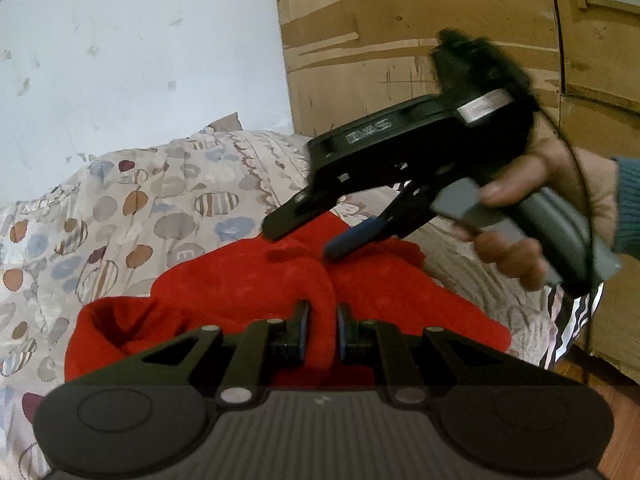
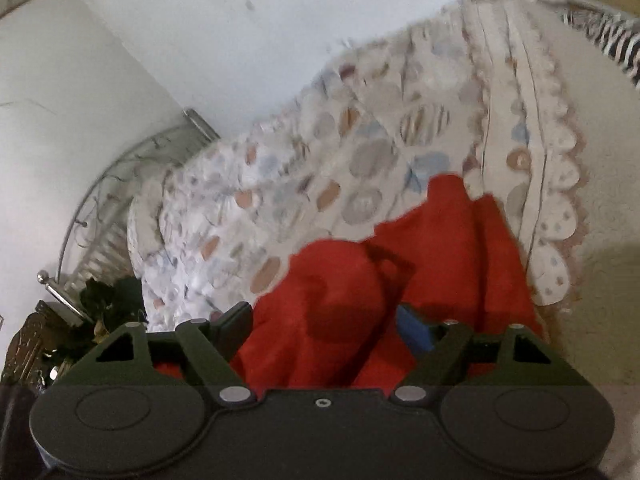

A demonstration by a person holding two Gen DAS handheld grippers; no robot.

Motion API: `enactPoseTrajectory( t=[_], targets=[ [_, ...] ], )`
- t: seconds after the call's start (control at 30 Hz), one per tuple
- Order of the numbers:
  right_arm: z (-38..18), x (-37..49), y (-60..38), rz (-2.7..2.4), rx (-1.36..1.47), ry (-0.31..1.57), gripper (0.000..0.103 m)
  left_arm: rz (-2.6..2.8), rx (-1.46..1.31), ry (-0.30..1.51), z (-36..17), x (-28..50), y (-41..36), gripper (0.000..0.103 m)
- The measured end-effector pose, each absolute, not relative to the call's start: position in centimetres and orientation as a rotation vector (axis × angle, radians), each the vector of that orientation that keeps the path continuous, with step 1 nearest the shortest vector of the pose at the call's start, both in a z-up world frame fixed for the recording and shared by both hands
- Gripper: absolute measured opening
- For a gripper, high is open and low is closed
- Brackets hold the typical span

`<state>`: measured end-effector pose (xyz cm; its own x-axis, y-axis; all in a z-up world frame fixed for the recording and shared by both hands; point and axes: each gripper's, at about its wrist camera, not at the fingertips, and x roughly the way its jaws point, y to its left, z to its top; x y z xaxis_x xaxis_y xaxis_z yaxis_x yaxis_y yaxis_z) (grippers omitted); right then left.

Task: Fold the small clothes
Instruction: 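Grasp the shirt with the right gripper while the left gripper holds its edge, then lift the folded shirt bundle with both grippers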

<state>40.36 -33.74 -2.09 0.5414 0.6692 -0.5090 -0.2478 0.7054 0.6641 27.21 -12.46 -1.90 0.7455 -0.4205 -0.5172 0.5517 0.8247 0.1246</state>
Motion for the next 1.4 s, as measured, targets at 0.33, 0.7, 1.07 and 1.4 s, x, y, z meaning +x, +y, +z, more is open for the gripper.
enactPoseTrajectory(
  t=[0.33, 0.7, 1.07, 1.4],
  targets=[
    [-4.6, 41.0, -33.1, 0.528, 0.517, 0.838, 0.027, -0.558, 0.191, 0.432, 0.0, 24.8, -11.0, 0.061],
    [-5.0, 41.1, -33.2, 0.504, 0.539, 0.836, 0.026, -0.325, 0.120, 0.260, 1.3, 20.7, -4.1, 0.103],
    [-4.8, 41.2, -33.1, 0.490, 0.566, 0.875, 0.035, -0.451, 0.111, 0.429, -2.8, 27.0, -1.2, 0.079],
    [-4.4, 41.1, -33.6, 0.496, 0.799, 0.945, 0.086, -0.455, 0.275, 0.295, -3.7, 25.1, -3.8, 0.058]
  ],
)
